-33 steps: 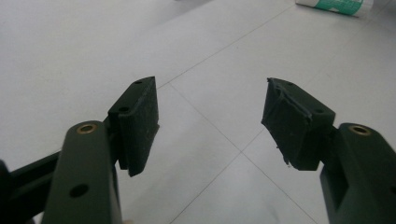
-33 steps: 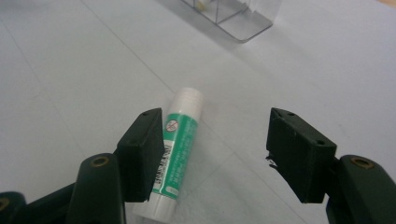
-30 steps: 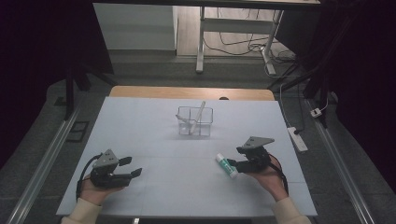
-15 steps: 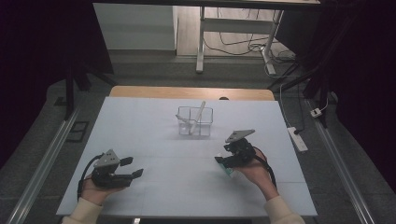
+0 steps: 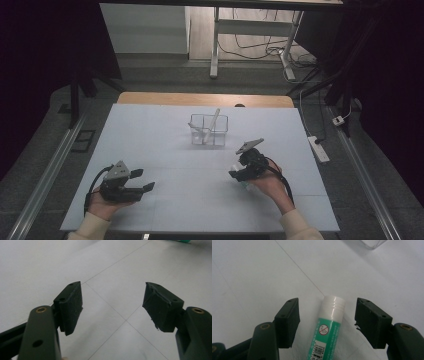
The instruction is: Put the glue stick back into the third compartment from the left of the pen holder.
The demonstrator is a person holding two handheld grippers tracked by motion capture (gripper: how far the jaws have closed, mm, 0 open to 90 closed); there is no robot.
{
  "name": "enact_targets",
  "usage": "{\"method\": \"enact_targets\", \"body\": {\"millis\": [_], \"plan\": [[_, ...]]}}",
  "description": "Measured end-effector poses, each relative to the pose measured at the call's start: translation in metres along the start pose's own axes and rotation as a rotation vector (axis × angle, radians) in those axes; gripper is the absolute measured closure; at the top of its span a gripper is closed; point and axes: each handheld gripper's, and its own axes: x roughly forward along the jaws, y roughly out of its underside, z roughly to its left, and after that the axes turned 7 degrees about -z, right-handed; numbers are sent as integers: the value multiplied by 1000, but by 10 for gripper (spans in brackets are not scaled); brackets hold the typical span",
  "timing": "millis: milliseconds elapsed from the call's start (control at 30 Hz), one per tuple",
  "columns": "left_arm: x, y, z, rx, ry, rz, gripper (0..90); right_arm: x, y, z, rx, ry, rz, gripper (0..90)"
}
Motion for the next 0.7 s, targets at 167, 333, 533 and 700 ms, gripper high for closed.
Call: {"method": "enact_targets", "body": {"millis": [167,333,533,700], "plan": [[1,1,1,-3,3,5,322,9,3,0,-1,18,38,356],[1,1,1,-2,2,6,322,17,6,0,-5,33,69,378],[2,2,1,1,4,11,322,19,6,2,-3,30,79,524],[3,2,-1,9,9,16,322,18,7,0,14,19,71,639]]}}
